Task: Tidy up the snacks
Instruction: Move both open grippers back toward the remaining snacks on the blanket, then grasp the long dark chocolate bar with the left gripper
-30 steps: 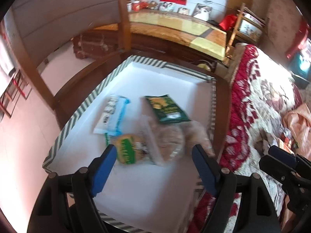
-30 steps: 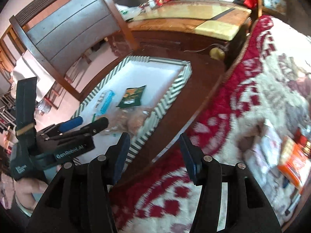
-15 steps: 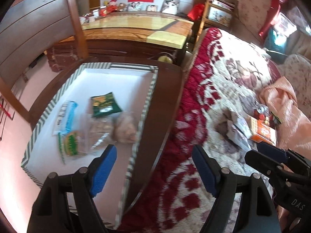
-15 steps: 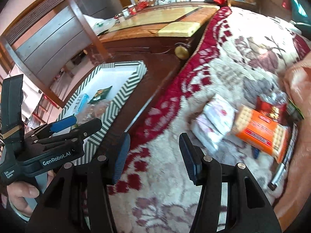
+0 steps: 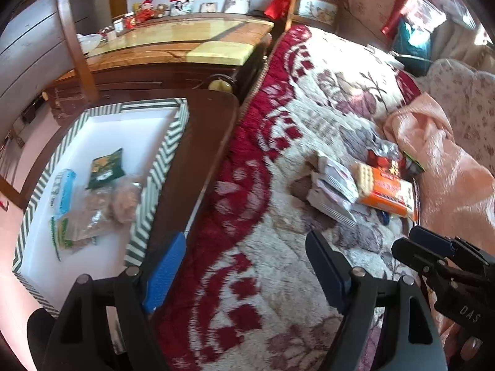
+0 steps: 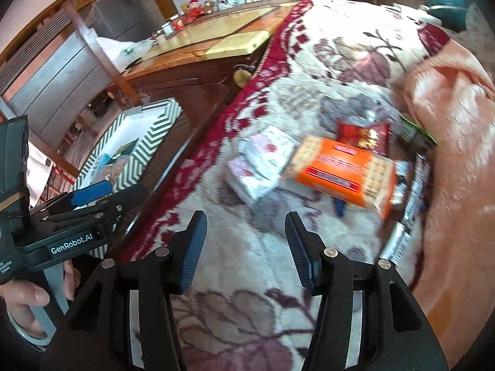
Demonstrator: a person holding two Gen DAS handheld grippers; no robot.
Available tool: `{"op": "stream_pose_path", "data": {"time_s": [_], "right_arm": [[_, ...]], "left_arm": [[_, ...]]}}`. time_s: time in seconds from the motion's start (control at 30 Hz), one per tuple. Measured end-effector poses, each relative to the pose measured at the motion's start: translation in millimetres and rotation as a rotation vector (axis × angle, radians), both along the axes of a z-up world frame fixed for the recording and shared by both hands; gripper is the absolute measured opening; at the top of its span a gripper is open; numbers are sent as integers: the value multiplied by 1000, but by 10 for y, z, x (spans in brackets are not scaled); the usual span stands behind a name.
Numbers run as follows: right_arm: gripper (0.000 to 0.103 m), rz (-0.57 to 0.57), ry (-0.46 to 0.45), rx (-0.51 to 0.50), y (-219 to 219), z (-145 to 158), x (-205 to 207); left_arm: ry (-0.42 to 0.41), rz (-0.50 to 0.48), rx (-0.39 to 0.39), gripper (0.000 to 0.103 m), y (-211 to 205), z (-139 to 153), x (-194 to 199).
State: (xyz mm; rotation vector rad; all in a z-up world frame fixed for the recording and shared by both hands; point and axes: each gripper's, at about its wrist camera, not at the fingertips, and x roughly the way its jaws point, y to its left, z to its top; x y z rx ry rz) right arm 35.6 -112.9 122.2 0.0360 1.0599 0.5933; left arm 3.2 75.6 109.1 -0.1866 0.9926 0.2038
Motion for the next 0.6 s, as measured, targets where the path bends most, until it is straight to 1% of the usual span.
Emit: {"op": "stream_pose_path", "data": {"time_s": [0.27, 0.6], "right_arm": [[53, -65, 39, -3, -365, -136, 34], [53, -115, 47, 6, -642, -180, 107]], "left_arm": [[17, -64, -13, 82, -228, -46, 139], [38, -107, -10, 82, -426, -96, 382]]}}
